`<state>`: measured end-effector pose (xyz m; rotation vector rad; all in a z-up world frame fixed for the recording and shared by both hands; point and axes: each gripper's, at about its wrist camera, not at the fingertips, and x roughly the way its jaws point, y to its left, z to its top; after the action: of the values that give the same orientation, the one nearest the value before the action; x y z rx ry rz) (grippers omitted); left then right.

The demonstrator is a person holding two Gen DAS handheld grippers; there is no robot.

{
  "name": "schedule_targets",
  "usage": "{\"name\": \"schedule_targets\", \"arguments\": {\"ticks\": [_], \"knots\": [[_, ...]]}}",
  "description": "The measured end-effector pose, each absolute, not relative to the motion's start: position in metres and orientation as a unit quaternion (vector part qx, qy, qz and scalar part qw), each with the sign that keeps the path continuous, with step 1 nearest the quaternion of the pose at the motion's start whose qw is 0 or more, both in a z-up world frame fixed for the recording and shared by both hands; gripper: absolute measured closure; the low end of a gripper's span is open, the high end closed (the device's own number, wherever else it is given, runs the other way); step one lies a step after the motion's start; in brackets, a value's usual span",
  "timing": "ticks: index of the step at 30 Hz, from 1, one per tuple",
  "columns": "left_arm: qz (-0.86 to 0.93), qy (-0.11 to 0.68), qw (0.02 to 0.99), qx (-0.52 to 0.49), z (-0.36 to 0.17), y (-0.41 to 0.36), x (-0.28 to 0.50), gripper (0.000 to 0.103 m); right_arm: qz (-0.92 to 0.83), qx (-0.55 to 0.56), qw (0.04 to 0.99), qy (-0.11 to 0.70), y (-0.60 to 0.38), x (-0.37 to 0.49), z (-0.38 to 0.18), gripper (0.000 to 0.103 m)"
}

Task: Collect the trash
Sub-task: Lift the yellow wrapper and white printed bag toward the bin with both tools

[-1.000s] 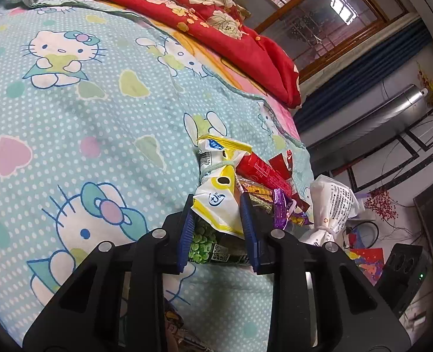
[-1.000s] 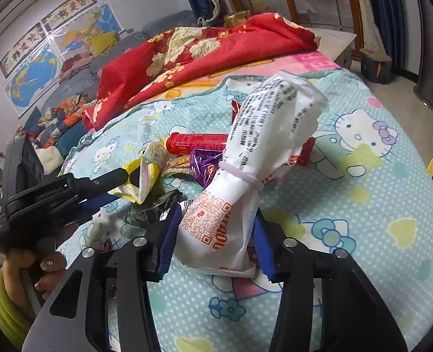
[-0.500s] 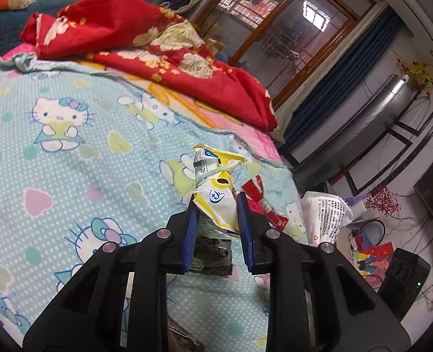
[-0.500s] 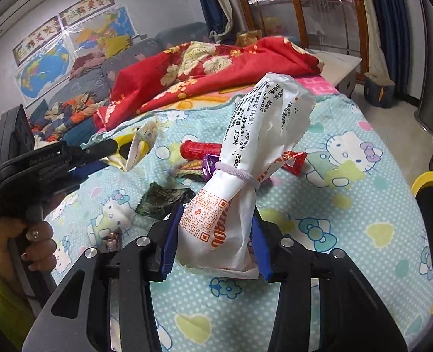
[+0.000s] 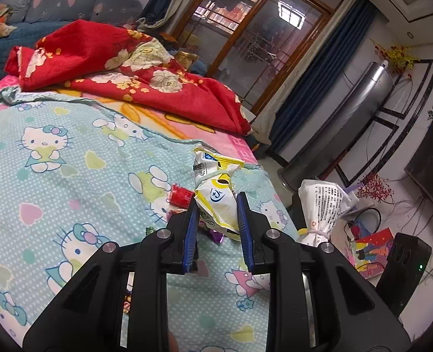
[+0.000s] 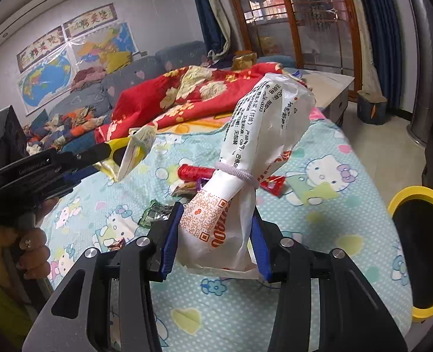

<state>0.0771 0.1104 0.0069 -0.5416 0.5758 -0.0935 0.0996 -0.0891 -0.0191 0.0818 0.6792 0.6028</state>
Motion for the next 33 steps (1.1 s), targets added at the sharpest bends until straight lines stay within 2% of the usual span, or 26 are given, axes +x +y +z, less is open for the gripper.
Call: {"name": "schedule_targets", "arguments": {"ticks": [14, 33], "knots": [[-0.097, 0.281, 0.929, -0.221, 0.02, 0.057, 0.08, 0.084, 0.233, 0.071, 0.917, 0.316, -0.144, 0.105, -0.014, 0.061], [-0.16, 0.312, 0.923, -0.159, 0.005, -0.016, 0.093, 0.084, 0.167, 0.101, 0.93, 0.312, -0.217, 0.114, -0.018, 0.061]]}}
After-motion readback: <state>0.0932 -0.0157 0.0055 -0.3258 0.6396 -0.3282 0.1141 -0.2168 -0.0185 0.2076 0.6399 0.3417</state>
